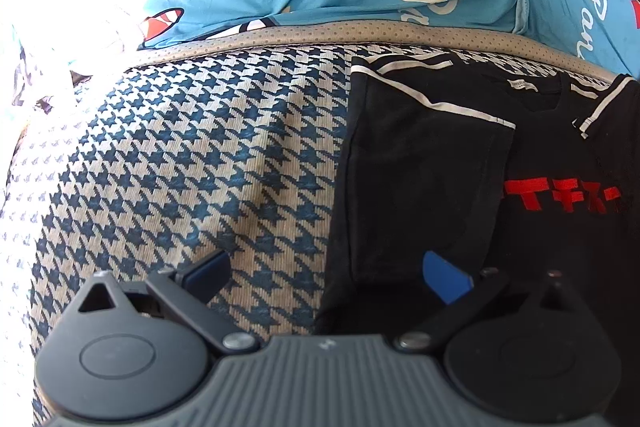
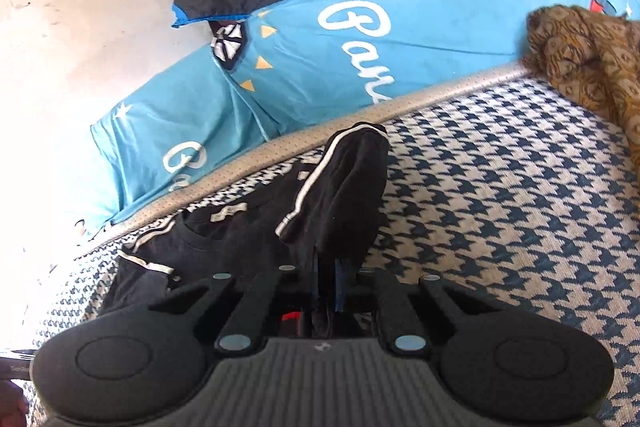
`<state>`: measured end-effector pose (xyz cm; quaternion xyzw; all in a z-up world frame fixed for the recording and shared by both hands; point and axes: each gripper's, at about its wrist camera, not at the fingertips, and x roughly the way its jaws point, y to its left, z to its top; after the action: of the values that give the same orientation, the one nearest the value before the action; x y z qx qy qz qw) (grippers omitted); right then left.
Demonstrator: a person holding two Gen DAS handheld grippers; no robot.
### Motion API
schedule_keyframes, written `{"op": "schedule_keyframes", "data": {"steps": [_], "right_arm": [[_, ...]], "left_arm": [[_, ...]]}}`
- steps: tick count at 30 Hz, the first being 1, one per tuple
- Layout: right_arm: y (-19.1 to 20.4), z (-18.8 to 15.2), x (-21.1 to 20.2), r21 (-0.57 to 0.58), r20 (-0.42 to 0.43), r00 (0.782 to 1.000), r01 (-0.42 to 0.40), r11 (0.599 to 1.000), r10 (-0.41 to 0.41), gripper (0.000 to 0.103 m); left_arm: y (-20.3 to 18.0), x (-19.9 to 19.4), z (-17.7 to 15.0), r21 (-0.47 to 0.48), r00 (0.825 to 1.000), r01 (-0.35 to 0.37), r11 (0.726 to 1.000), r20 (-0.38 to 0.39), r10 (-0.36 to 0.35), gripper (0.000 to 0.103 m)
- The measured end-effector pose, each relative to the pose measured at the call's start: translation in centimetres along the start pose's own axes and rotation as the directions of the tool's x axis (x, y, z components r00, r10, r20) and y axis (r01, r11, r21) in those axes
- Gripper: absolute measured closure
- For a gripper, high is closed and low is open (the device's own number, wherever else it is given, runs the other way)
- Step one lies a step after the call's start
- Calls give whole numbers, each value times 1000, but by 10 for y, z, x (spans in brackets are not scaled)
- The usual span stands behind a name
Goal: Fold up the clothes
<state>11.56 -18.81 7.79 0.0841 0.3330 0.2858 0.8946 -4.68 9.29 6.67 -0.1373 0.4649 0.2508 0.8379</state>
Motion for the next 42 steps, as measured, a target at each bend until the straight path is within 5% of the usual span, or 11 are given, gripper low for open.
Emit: {"op": "schedule_keyframes", "data": {"steps": [15, 19, 26, 32, 39, 42], "right_arm": [[156, -24, 24, -217, 7, 970, -237, 947, 245, 94], [202, -54, 44, -429, -66, 975, -221, 876, 214, 94], [229, -89, 67, -503, -123, 971, -239, 830, 205, 94], [229, -90, 82, -460, -124, 976, -218, 861, 180, 94], [232, -82, 78, -403, -32, 989, -143, 904, 142, 94], [235, -88, 84, -408, -129, 977, -210, 888, 172, 91]], "left_arm": [[58, -4, -5, -122, 1000, -26, 992, -6, 26, 0], [75, -3, -7, -164, 1000, -29, 986, -17, 26, 0], [87, -8, -7, -184, 1000, -28, 983, -11, 27, 0], [94, -11, -6, -186, 999, -35, 982, -11, 33, 0], [101, -12, -5, -200, 999, -40, 979, -13, 38, 0], [104, -13, -3, -211, 999, -37, 977, -15, 35, 0]]}}
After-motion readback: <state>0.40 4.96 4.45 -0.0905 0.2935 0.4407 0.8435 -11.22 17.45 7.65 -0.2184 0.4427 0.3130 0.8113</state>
